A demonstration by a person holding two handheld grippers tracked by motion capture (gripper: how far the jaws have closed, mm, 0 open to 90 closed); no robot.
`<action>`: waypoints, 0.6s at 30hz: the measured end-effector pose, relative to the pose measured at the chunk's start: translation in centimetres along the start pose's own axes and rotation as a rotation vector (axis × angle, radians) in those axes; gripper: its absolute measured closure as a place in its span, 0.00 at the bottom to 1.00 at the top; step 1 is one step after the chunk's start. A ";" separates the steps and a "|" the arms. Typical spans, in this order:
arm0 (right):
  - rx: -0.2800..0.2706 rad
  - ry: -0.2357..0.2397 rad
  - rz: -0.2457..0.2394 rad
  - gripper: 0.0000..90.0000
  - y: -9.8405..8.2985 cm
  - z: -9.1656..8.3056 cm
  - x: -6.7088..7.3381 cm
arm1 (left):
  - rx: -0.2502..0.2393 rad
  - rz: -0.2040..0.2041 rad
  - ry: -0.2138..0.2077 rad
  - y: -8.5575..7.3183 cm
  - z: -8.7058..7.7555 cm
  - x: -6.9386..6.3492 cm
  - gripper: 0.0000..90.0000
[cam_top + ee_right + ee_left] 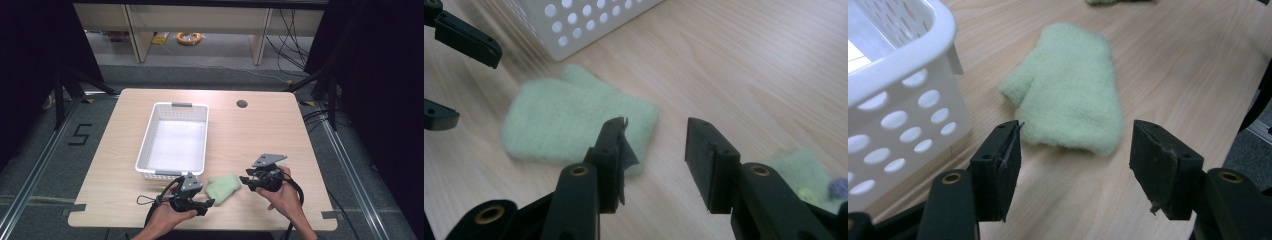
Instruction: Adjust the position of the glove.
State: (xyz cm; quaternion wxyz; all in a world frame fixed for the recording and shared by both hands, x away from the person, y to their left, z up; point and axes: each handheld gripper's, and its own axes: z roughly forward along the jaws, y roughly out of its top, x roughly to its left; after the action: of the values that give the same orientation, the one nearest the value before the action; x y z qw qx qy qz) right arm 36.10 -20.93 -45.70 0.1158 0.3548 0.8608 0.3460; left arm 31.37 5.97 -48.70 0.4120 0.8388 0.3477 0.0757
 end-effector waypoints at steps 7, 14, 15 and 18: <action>0.050 0.016 -0.017 0.73 1.4 2.5 -0.2 | 0.029 0.006 0.009 0.6 1.4 0.5 0.45; 0.104 0.043 -0.016 0.75 2.3 4.9 -0.7 | 0.047 0.013 0.035 0.9 2.3 0.9 0.52; 0.104 0.043 -0.016 0.75 2.3 4.9 -0.7 | 0.047 0.013 0.035 0.9 2.3 0.9 0.52; 0.120 0.049 -0.010 0.76 2.4 5.8 -0.7 | 0.063 0.010 0.036 0.8 2.5 0.7 0.52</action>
State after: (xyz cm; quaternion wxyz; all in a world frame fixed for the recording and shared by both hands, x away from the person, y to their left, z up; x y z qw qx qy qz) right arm 40.43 -17.19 -48.39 0.0749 0.3481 0.8843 0.3020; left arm 33.36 4.46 -49.86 0.3785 0.8518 0.3528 0.0817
